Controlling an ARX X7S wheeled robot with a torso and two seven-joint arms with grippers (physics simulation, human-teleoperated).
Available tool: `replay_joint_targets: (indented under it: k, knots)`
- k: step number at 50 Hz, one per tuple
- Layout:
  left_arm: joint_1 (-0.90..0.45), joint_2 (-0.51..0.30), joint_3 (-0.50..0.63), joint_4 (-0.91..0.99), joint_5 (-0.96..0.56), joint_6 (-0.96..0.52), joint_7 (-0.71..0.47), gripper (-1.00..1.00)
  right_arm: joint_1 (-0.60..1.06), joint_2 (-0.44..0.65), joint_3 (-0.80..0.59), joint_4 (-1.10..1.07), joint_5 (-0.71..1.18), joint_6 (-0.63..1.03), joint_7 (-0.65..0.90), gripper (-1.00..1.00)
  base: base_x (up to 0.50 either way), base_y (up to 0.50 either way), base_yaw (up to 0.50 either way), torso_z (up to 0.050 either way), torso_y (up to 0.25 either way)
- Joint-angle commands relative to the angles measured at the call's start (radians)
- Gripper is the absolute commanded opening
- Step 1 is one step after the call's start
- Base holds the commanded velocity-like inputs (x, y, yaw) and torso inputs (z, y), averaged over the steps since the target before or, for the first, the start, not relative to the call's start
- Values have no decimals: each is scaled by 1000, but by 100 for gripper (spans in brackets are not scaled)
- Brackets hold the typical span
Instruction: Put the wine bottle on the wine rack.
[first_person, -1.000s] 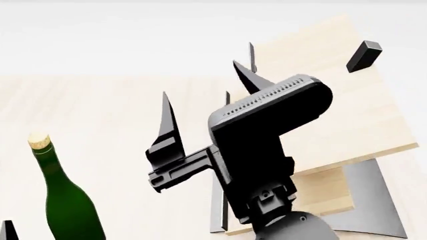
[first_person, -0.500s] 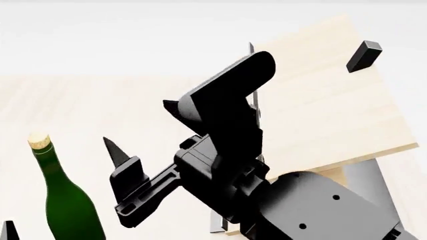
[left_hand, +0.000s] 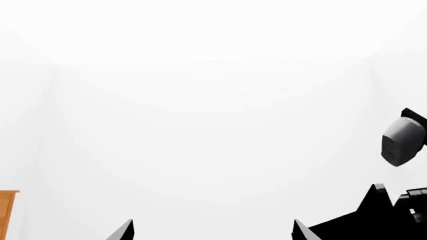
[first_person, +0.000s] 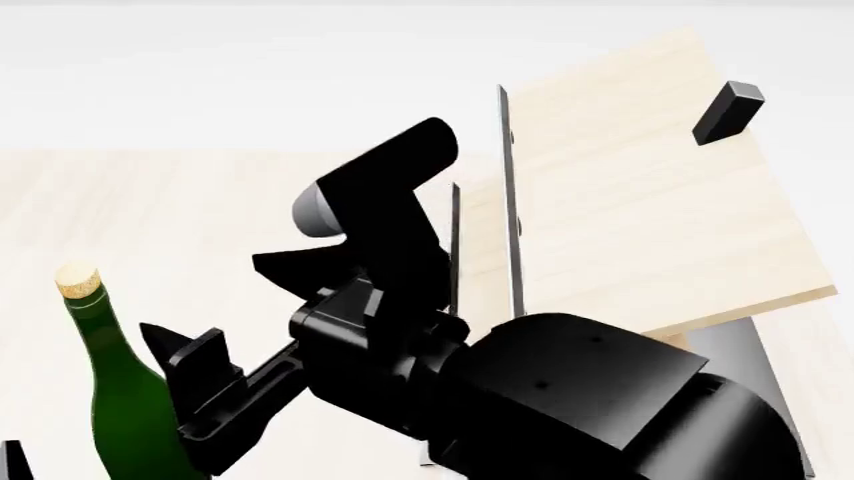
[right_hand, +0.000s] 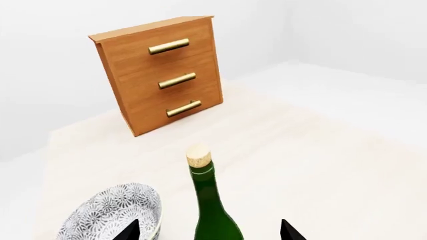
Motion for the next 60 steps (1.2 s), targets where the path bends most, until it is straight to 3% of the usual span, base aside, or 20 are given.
replay_joint_targets:
  k: [1,39,60]
  knots:
    - [0,-4,0,-1,-2,3,-4,100,47,-28,-53,128,-25,-22,-35,100,0,0,0,0,0]
    - [-7,-9,10,-11,-7,5,-11,100,75,-96,-186,197,-71,-95,-16,100,0,0,0,0,0]
    - [-8,-16,11,-12,-11,10,-16,100,86,-145,-332,387,-225,-343,-77,100,0,0,0,0,0]
